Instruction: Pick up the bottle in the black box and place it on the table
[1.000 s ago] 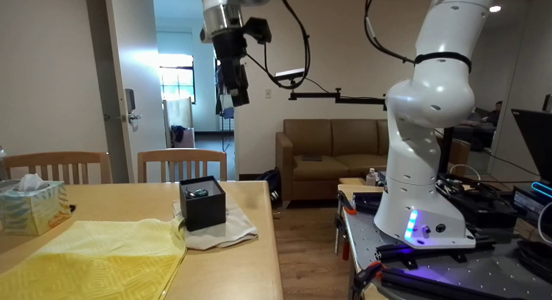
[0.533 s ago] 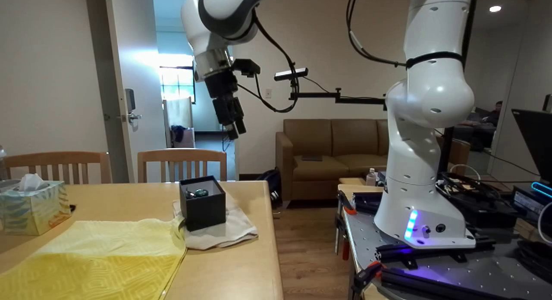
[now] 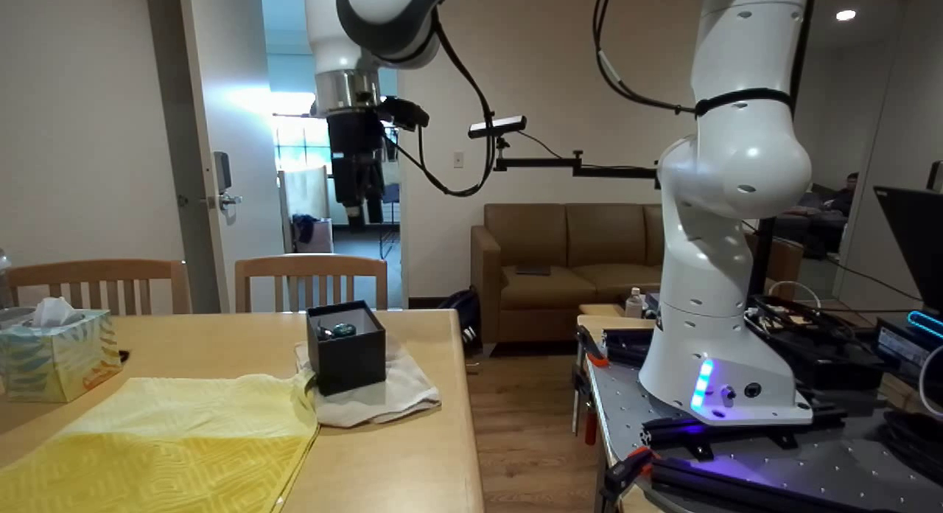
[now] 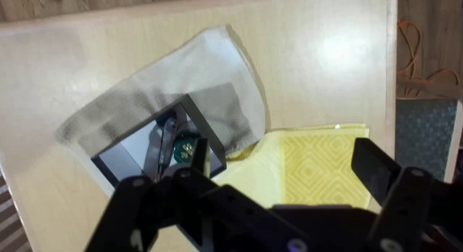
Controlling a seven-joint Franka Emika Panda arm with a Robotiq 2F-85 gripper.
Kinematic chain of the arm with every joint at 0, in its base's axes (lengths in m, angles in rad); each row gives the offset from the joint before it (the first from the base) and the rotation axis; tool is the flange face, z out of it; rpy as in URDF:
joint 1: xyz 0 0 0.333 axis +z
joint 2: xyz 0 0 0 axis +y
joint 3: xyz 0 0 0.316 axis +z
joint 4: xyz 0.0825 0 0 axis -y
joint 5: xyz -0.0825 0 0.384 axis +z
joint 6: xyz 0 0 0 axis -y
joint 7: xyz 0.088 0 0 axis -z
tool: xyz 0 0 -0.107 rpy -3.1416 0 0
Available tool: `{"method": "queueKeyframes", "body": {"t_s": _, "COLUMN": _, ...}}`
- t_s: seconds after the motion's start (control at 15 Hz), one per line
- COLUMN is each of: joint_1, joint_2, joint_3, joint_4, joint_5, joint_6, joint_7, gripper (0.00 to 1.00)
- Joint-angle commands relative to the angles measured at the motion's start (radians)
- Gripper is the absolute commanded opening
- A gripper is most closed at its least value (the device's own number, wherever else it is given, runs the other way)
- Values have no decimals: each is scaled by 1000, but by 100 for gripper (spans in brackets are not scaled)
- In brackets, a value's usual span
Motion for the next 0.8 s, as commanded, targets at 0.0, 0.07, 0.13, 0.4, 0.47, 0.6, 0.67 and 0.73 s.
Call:
{"method": "queueKeyframes", "body": {"t_s": 0.0, "joint_1": -14, "joint_2": 69, "joint_3": -4, "joint_4": 7, "joint_5": 67, "joint_6": 153, "joint_7": -22, "gripper": 100}}
{"method": "queueKeyframes", "body": {"t_s": 0.07, "joint_1": -18, "joint_2": 93, "joint_3": -7, "joint_4": 5, "joint_5": 77, "joint_6": 185, "joint_7": -19, "gripper": 100}}
{"method": "queueKeyframes", "body": {"t_s": 0.13, "joint_1": -23, "joint_2": 117, "joint_3": -12, "joint_4": 4, "joint_5": 93, "joint_6": 205, "joint_7": -22, "gripper": 100}}
{"method": "queueKeyframes", "body": {"t_s": 0.4, "joint_1": -54, "joint_2": 209, "joint_3": -39, "joint_4": -15, "joint_5": 74, "joint_6": 303, "joint_7": 7, "gripper": 100}}
{"method": "queueKeyframes", "body": {"t_s": 0.47, "joint_1": -60, "joint_2": 229, "joint_3": -49, "joint_4": -18, "joint_5": 59, "joint_6": 334, "joint_7": 28, "gripper": 100}}
{"method": "queueKeyframes", "body": {"t_s": 0.6, "joint_1": -70, "joint_2": 264, "joint_3": -65, "joint_4": -20, "joint_5": 49, "joint_6": 396, "joint_7": 38, "gripper": 100}}
{"method": "queueKeyframes", "body": {"t_s": 0.67, "joint_1": -74, "joint_2": 280, "joint_3": -68, "joint_4": -21, "joint_5": 53, "joint_6": 434, "joint_7": 38, "gripper": 100}}
{"method": "queueKeyframes", "body": {"t_s": 0.73, "joint_1": -77, "joint_2": 290, "joint_3": -72, "joint_4": -25, "joint_5": 54, "joint_6": 472, "joint_7": 40, "gripper": 100}}
